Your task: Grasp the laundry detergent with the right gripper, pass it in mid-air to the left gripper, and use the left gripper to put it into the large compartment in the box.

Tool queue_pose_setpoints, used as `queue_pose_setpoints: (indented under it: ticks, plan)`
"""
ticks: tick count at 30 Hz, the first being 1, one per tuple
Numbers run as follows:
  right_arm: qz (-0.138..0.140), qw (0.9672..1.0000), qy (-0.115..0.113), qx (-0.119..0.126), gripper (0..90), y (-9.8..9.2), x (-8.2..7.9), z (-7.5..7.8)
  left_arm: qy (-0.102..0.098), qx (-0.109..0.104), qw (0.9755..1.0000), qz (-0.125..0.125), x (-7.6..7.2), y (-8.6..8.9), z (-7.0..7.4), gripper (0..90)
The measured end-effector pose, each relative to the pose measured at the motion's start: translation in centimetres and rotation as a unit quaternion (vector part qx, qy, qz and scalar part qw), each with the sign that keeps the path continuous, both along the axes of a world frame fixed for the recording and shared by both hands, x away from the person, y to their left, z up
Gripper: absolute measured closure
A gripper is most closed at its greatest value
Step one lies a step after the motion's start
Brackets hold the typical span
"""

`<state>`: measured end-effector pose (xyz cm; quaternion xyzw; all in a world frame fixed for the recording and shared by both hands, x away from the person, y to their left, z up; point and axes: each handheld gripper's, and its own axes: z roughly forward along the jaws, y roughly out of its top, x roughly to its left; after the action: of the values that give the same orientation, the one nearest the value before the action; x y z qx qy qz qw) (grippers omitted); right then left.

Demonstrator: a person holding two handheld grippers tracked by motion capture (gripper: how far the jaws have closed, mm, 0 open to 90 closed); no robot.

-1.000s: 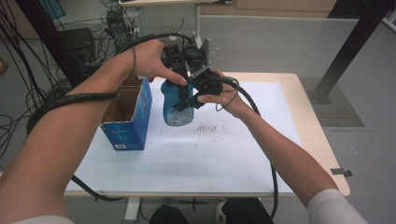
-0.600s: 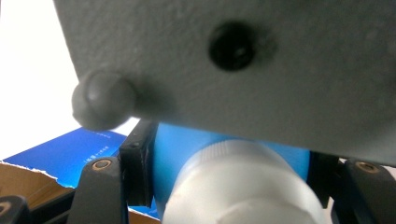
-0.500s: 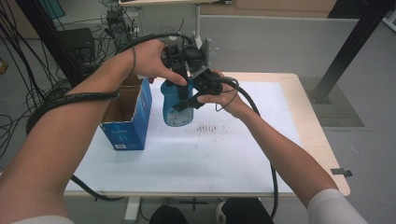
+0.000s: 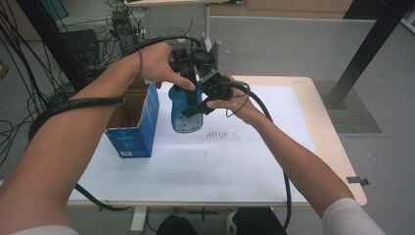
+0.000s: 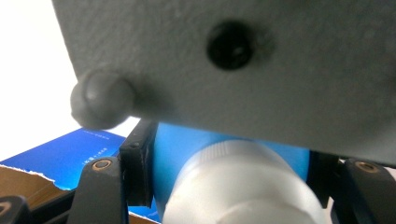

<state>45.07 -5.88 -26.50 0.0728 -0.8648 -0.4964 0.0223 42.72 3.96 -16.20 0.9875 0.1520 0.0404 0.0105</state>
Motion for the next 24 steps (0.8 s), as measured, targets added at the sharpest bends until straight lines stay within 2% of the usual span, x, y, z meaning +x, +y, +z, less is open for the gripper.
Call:
queue_pose_setpoints:
  ticks: [7, 8, 12, 14, 20, 24]
  plan:
    - [0.002, 1.0000, 0.000, 0.000, 42.8, -0.06, 0.05, 0.00, -0.001, -0.001, 1.0000, 0.000, 0.02, -0.02, 0.03, 37.2]
    - [-0.001, 0.9999, 0.010, -0.002, 42.8, -0.10, -0.09, 0.03, -0.002, -0.001, 1.0000, 0.001, -0.01, -0.04, 0.01, 37.2]
    - [0.001, 1.0000, 0.001, -0.001, 42.8, -0.04, 0.02, -0.06, 0.000, -0.001, 1.0000, 0.002, -0.03, 0.01, -0.08, 37.2]
    - [0.001, 0.9999, 0.011, -0.002, 42.8, -0.03, -0.15, -0.09, 0.003, 0.003, 1.0000, 0.001, -0.02, 0.01, -0.10, 37.2]
    - [0.002, 1.0000, 0.004, 0.001, 42.7, 0.04, -0.03, -0.17, 0.000, 0.001, 1.0000, 0.002, -0.03, 0.07, -0.06, 37.2]
    - [0.000, 0.9999, 0.011, 0.000, 42.6, -0.01, -0.14, -0.09, -0.001, 0.000, 1.0000, 0.004, -0.05, 0.08, 0.00, 37.1]
